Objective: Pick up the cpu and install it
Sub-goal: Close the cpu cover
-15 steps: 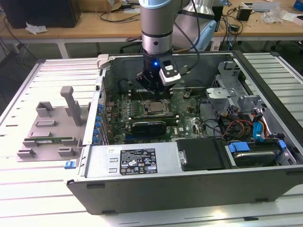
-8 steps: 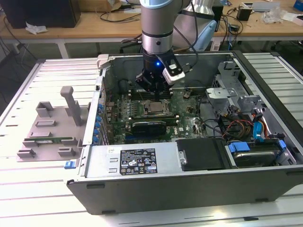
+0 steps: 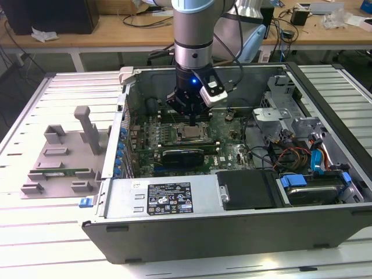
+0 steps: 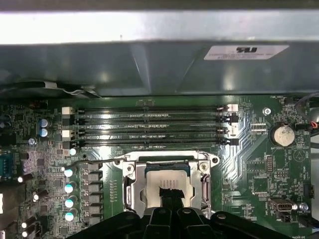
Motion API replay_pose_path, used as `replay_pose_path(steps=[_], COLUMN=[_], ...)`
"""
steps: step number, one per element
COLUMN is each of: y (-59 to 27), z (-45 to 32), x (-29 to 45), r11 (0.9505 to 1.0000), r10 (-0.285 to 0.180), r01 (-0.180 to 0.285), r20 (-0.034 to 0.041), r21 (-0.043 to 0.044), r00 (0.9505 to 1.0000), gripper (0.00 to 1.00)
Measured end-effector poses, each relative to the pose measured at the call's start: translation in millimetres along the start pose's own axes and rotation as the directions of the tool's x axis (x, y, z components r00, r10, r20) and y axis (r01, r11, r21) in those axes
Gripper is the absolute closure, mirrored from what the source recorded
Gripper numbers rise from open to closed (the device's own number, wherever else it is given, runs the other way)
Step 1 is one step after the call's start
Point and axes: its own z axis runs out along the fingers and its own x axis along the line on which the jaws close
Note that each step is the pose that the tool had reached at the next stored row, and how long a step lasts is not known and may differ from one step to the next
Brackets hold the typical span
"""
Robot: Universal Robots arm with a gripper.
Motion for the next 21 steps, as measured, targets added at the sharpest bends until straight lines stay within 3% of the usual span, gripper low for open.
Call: replay_pose_path(steps=[5, 12, 18, 21], y=[-1.4, -1.7, -2.8, -2.8], z=[1.2, 7.1, 12.6, 12.7], x=[0.4, 14.7, 18.8, 18.8], r11=[1.0, 1.0, 0.9972, 0.9969], r10=[-0.004, -0.01, -0.075, -0.079], r01=[0.004, 0.01, 0.075, 0.079], r20=[-0.0001, -0.0001, -0.001, -0.0009], r21=[0.0001, -0.0002, -0.0015, -0.0017], r00=[1.0, 1.0, 0.9972, 0.9969], gripper=[0.89, 0.89, 0.89, 0.89])
